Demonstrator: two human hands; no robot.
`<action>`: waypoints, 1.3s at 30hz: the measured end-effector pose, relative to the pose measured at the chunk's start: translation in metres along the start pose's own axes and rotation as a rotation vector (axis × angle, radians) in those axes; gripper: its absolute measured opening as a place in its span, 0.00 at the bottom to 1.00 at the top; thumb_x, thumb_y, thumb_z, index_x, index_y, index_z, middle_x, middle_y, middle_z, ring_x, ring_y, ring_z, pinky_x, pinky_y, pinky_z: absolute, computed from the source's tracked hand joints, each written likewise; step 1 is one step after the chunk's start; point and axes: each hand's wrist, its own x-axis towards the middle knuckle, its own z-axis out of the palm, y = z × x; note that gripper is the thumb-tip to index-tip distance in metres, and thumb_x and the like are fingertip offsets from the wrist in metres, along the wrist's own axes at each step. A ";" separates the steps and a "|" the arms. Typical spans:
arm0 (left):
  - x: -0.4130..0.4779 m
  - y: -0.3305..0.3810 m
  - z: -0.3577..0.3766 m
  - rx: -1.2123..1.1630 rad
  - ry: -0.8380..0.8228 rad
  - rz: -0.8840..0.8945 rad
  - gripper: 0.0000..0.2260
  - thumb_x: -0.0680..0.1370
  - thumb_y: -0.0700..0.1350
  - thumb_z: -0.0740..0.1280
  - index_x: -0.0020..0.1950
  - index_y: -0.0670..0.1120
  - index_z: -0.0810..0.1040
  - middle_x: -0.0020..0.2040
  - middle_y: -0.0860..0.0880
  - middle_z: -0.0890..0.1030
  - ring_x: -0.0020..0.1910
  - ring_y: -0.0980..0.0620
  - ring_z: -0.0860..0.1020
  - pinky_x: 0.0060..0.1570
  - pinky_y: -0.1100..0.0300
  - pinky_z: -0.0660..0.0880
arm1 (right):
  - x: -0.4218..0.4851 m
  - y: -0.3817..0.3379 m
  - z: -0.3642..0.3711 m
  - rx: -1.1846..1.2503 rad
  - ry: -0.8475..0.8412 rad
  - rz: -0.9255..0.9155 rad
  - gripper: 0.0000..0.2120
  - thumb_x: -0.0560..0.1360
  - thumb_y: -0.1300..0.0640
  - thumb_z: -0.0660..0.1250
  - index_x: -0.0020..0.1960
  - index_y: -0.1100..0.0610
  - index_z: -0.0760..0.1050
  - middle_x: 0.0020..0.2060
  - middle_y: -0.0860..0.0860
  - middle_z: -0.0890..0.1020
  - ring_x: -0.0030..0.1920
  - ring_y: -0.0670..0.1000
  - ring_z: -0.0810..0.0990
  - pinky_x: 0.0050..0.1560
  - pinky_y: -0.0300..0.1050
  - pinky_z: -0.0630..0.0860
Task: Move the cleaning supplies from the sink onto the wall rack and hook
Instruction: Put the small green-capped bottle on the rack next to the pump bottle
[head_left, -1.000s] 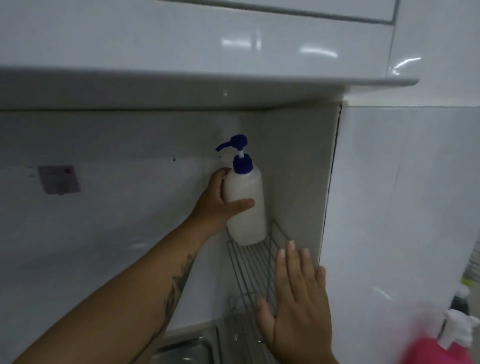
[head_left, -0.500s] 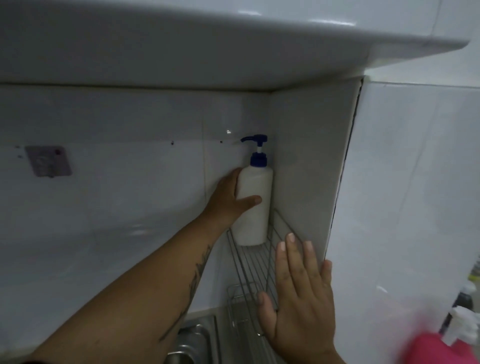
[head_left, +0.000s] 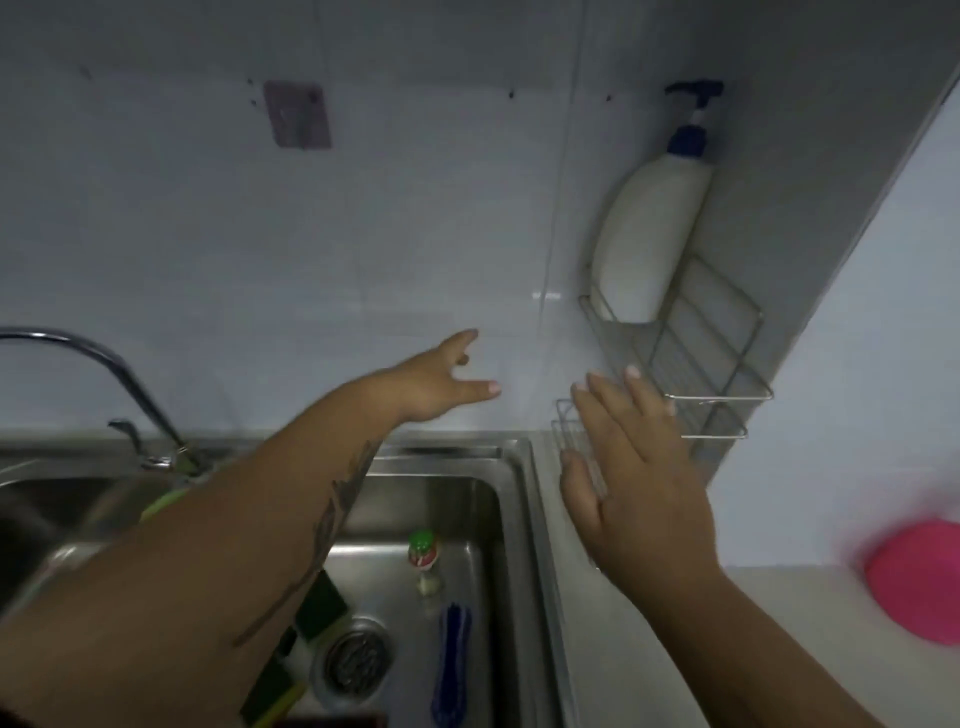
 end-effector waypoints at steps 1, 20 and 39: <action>-0.005 -0.029 0.010 0.007 -0.003 -0.051 0.40 0.73 0.60 0.68 0.79 0.57 0.50 0.77 0.49 0.62 0.73 0.48 0.66 0.69 0.57 0.63 | -0.016 -0.004 0.018 0.039 -0.077 0.000 0.25 0.76 0.51 0.57 0.71 0.57 0.67 0.71 0.54 0.70 0.75 0.55 0.60 0.73 0.59 0.62; 0.018 -0.276 0.190 -0.199 0.299 -0.267 0.19 0.75 0.53 0.68 0.64 0.59 0.69 0.56 0.52 0.79 0.52 0.50 0.79 0.52 0.55 0.74 | -0.144 0.022 0.158 -0.138 -0.852 0.294 0.40 0.73 0.32 0.47 0.76 0.44 0.31 0.74 0.45 0.28 0.73 0.47 0.26 0.72 0.51 0.33; -0.052 -0.158 0.043 -0.292 0.271 -0.217 0.15 0.66 0.49 0.79 0.49 0.49 0.82 0.47 0.48 0.86 0.44 0.51 0.83 0.41 0.59 0.78 | -0.055 0.024 0.067 0.385 -0.810 0.318 0.60 0.54 0.16 0.39 0.77 0.49 0.36 0.74 0.42 0.31 0.76 0.45 0.33 0.75 0.43 0.40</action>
